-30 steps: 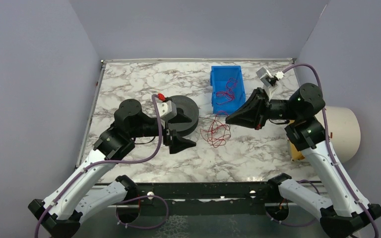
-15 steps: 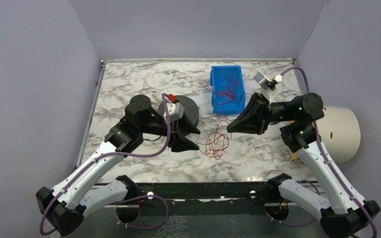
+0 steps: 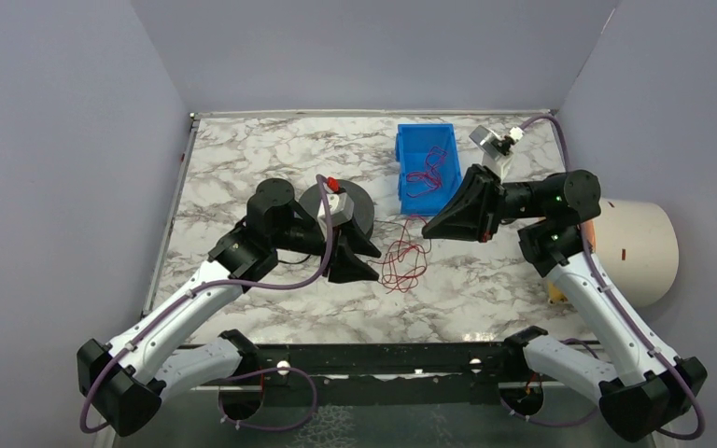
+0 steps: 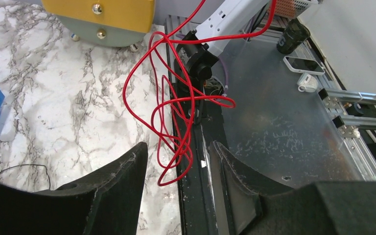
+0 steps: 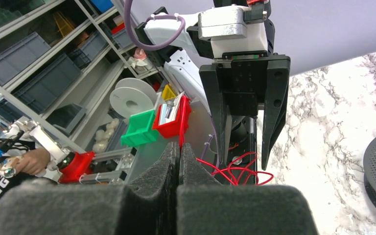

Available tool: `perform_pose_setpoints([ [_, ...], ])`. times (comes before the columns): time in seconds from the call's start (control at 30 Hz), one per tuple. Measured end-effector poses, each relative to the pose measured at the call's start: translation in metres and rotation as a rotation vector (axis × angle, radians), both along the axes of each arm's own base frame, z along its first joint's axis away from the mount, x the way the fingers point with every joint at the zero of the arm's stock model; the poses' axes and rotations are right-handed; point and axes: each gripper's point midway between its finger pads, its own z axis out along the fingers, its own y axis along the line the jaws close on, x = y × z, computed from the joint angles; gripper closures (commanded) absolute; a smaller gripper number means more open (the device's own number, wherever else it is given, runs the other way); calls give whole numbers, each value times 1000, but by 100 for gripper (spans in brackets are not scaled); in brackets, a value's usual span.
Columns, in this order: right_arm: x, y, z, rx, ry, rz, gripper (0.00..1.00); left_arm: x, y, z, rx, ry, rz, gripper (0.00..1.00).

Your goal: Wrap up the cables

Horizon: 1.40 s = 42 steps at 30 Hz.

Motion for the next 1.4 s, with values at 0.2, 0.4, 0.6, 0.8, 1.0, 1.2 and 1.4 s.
perform_pose_setpoints([
  [0.2,3,1,4,12,3,-7,99,0,-1,-2,1,4,-2,73],
  [0.4,9,3,7,19,3,-15,99,-1,-1,-5,3,4,-9,100],
  [0.6,21,6,7,13,12,-72,89,-2,1,0,-8,-15,6,100],
  [0.8,58,11,-2,-32,64,-267,60,-9,7,13,-41,-54,16,100],
  [1.0,108,7,-41,-169,144,-502,50,-12,11,14,-38,-53,27,100],
  [1.2,122,-1,-67,-251,167,-595,47,-3,11,9,-15,-38,85,100],
  [1.4,111,-5,-81,-263,123,-584,43,24,11,3,35,-10,243,100],
])
